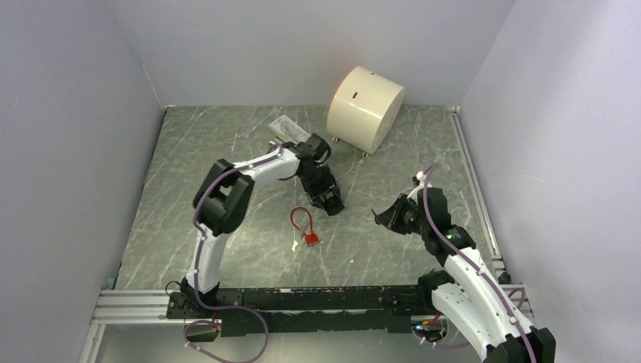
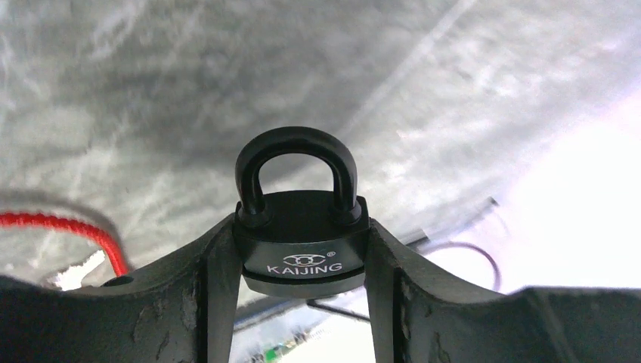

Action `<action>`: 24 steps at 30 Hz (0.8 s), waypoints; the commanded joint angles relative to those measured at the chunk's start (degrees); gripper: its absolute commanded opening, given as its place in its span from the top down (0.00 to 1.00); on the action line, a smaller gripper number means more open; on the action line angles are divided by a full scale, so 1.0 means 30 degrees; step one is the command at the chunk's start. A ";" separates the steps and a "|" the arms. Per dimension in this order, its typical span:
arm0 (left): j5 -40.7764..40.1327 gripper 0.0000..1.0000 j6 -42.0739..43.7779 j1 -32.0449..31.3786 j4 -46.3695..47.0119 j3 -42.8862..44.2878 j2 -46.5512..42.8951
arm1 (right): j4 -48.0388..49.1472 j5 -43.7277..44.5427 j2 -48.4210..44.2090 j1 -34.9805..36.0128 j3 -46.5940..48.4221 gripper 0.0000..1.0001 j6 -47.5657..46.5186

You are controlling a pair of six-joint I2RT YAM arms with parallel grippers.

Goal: Unlock with the key

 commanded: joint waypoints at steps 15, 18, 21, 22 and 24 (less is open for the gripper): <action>0.8015 0.69 -1.0512 0.1466 1.4474 -0.6031 -0.8584 | 0.1377 -0.6156 -0.2756 -0.0064 0.5124 1.00 -0.3569; 0.8665 0.69 -0.9596 0.1479 1.2213 -0.4996 -0.8539 | 0.1634 -0.7335 -0.2644 -0.0064 0.5303 1.00 -0.3488; 0.8809 0.69 -0.9410 0.1468 1.1218 -0.4783 -0.8714 | 0.1390 -0.7914 -0.2348 -0.0064 0.5326 1.00 -0.3344; 0.8919 0.69 -0.9416 0.1466 1.1062 -0.4779 -0.8761 | 0.1281 -0.7822 -0.2339 -0.0064 0.5268 1.00 -0.3124; 0.9203 0.69 -0.9257 0.1467 1.0737 -0.4745 -0.8852 | 0.1700 -0.7992 -0.2536 -0.0060 0.4838 1.00 -0.2606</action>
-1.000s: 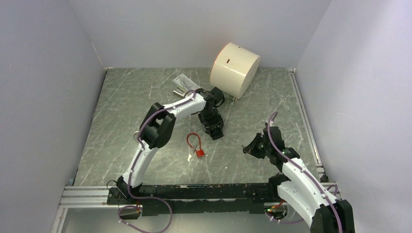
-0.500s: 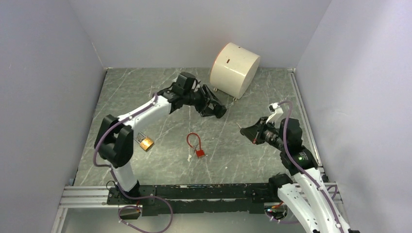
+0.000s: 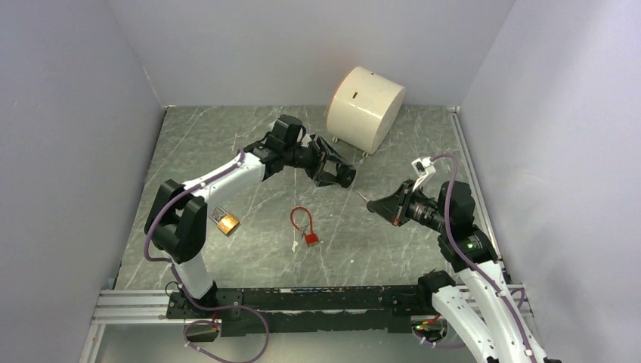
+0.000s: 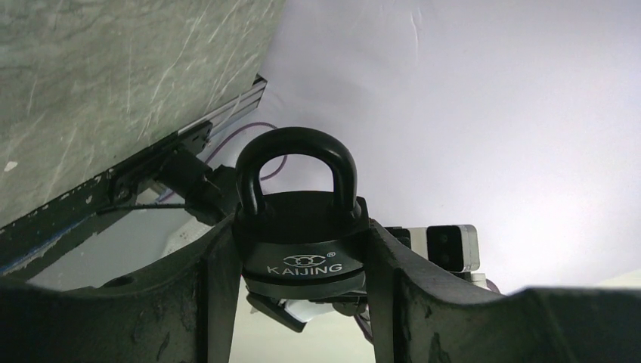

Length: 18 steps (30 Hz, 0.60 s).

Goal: Unlock with the key

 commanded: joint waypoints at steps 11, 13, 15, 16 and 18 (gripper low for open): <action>0.1884 0.69 0.0207 -0.0074 -0.0192 0.1002 -0.0862 | 0.2546 -0.2009 0.0682 -0.0064 0.0073 1.00 0.1026; 0.1960 0.69 0.0348 -0.0123 -0.0352 0.1177 -0.0743 | 0.2727 -0.2027 0.0957 -0.0064 0.0137 1.00 0.0979; 0.1894 0.69 0.0665 -0.0166 -0.0828 0.1383 -0.0670 | 0.2984 -0.1943 0.1230 -0.0064 0.0131 1.00 0.0984; 0.1892 0.69 0.0669 -0.0189 -0.0889 0.1404 -0.0638 | 0.3040 -0.1795 0.1347 -0.0064 0.0116 1.00 0.0986; 0.1980 0.69 0.0533 -0.0195 -0.0783 0.1272 -0.0649 | 0.3255 -0.1425 0.1482 -0.0064 -0.0035 1.00 0.1164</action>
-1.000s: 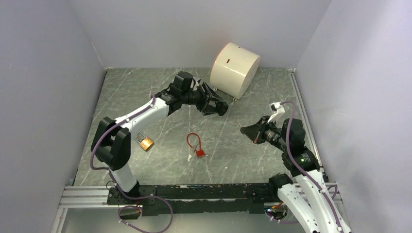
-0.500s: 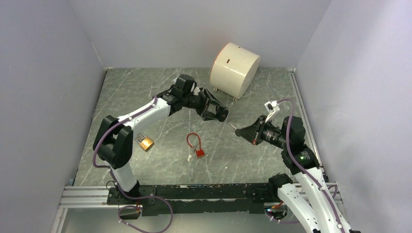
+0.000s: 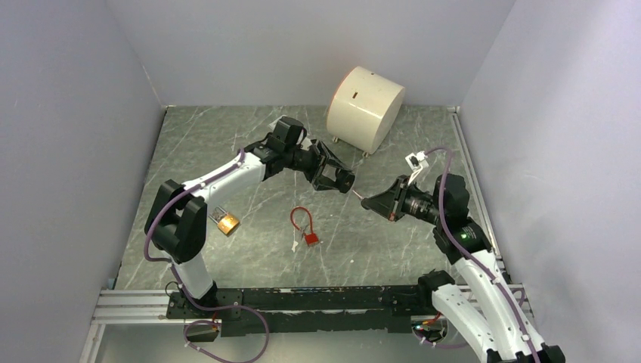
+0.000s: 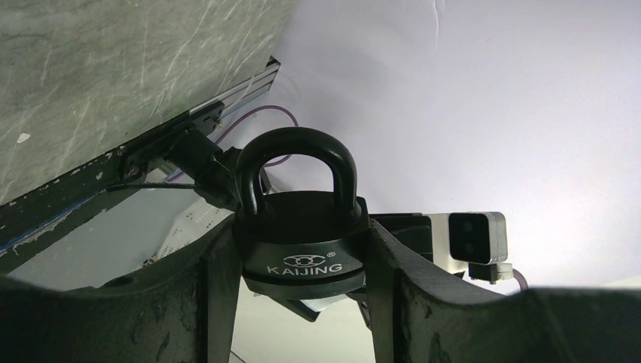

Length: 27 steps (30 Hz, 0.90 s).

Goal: Unlock with the key

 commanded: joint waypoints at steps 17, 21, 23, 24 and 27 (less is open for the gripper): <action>0.0957 0.68 -0.0540 -0.0445 0.1812 0.0862 -0.0196 | 0.2259 0.1382 0.1901 -0.0010 0.0038 1.00 0.0301; 0.0901 0.68 -0.0641 -0.0490 0.1854 0.0714 -0.0145 | 0.2271 0.1571 0.2286 -0.0035 0.0253 1.00 0.0260; 0.0897 0.68 -0.0633 -0.0475 0.1920 0.0693 -0.0151 | 0.2483 0.1660 0.2314 -0.0028 0.0169 1.00 0.0467; 0.0874 0.68 -0.0549 -0.0463 0.1787 0.0717 -0.0156 | 0.2592 0.1682 0.2296 -0.0031 0.0135 1.00 0.0548; 0.0863 0.68 -0.0526 -0.0471 0.1696 0.0642 -0.0105 | 0.2846 0.1849 0.2156 -0.0025 0.0079 1.00 0.0847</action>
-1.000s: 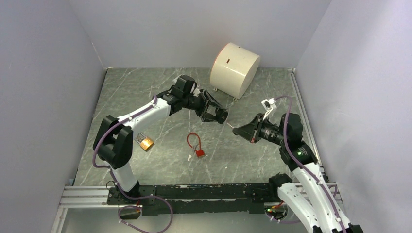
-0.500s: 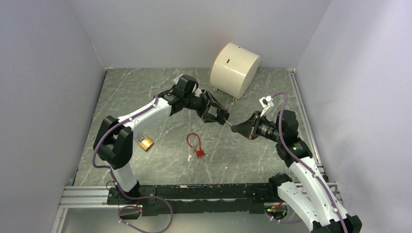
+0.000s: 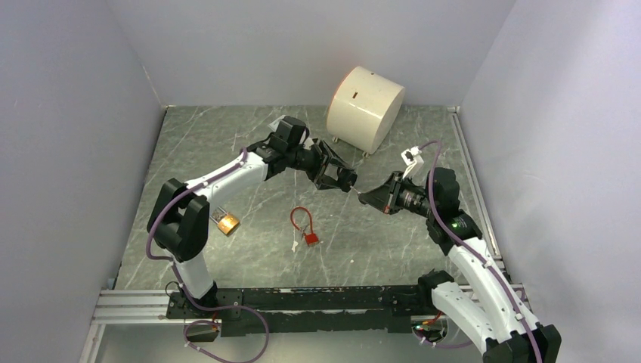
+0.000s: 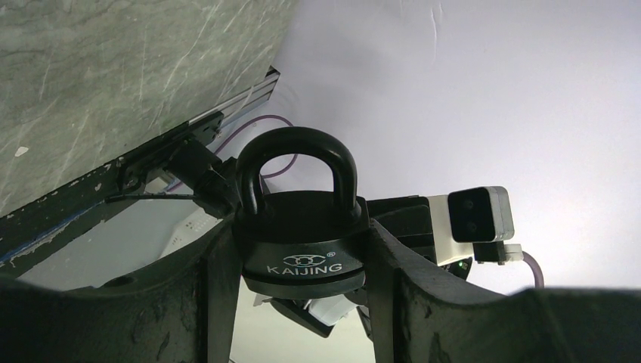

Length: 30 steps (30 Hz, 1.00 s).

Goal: Unlock with the key

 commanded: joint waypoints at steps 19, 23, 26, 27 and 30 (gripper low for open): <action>0.0967 0.68 -0.1288 -0.0183 0.2594 -0.0629 -0.0577 | 0.1739 0.0753 -0.0025 -0.0035 0.0341 1.00 0.0838; 0.0868 0.69 -0.1372 -0.0191 0.2551 -0.0769 -0.0706 | 0.0943 0.1283 0.0541 -0.0034 0.0818 1.00 0.0649; -0.0171 0.69 -0.1542 -0.0246 0.2569 -0.1066 -0.1114 | -0.1120 0.1629 0.1550 -0.0034 0.1891 1.00 0.0016; -0.0499 0.69 -0.1427 -0.0318 0.2224 -0.1022 -0.1216 | -0.1441 0.1712 0.1768 -0.0035 0.2104 1.00 -0.0035; -0.1314 0.69 -0.1075 -0.0500 0.1453 -0.0810 -0.1418 | -0.1590 0.1931 0.2107 -0.0035 0.2379 1.00 0.0074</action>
